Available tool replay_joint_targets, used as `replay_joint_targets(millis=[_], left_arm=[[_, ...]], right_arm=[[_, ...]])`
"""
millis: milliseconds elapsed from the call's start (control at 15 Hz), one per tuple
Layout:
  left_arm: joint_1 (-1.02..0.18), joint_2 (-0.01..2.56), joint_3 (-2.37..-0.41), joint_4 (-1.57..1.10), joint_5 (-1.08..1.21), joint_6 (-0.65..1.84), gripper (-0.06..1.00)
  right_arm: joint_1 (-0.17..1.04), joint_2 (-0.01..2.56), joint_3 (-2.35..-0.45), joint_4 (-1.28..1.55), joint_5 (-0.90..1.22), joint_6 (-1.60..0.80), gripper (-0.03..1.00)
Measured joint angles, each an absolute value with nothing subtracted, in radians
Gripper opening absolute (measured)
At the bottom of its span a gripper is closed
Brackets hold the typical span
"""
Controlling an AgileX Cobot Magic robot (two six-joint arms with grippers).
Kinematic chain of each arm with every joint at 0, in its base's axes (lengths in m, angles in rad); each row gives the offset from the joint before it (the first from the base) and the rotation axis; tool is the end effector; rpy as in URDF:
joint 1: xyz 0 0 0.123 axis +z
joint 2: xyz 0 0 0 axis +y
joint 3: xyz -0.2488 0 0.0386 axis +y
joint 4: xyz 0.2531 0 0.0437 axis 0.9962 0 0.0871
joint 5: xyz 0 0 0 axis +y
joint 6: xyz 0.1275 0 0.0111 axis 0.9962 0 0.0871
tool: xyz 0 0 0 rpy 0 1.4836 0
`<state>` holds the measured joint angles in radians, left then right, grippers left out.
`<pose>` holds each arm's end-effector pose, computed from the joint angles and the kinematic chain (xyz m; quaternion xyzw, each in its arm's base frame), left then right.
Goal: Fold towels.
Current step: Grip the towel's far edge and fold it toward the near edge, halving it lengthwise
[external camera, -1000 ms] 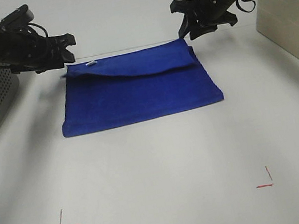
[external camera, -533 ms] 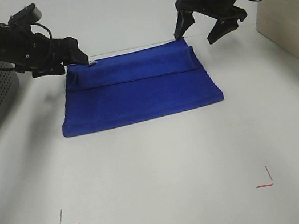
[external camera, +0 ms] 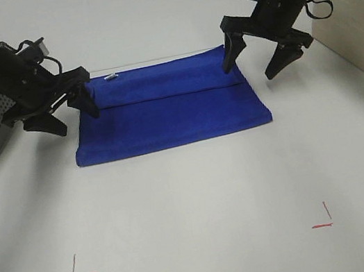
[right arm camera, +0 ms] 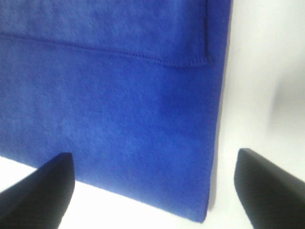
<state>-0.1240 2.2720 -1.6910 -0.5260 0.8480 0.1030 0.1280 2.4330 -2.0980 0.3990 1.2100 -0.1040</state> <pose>0.4512 -0.1048 0.0726 -0.0390 0.9699 -0.2145 0.1081 0.4742 0.1079 0.0956 -0.0543 0.9789 0.1897 0.0531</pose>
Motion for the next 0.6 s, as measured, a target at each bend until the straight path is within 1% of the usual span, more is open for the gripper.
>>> replay_joint_targets(millis=[267,400,600], left_arm=[[-0.124,2.271,-1.678,-0.458,0.881,0.033,0.69],[-0.124,2.271,-1.627,-0.458,0.853,0.026,0.69],[-0.131,2.271,-1.573,-0.503,0.788,0.036,0.69]], right_arm=[[0.128,2.396,-1.944,0.399,1.218,-0.131,0.85],[0.128,2.396,-1.882,0.417,1.215,-0.149,0.85],[0.128,2.396,-1.853,0.475,1.152,-0.182,0.85]])
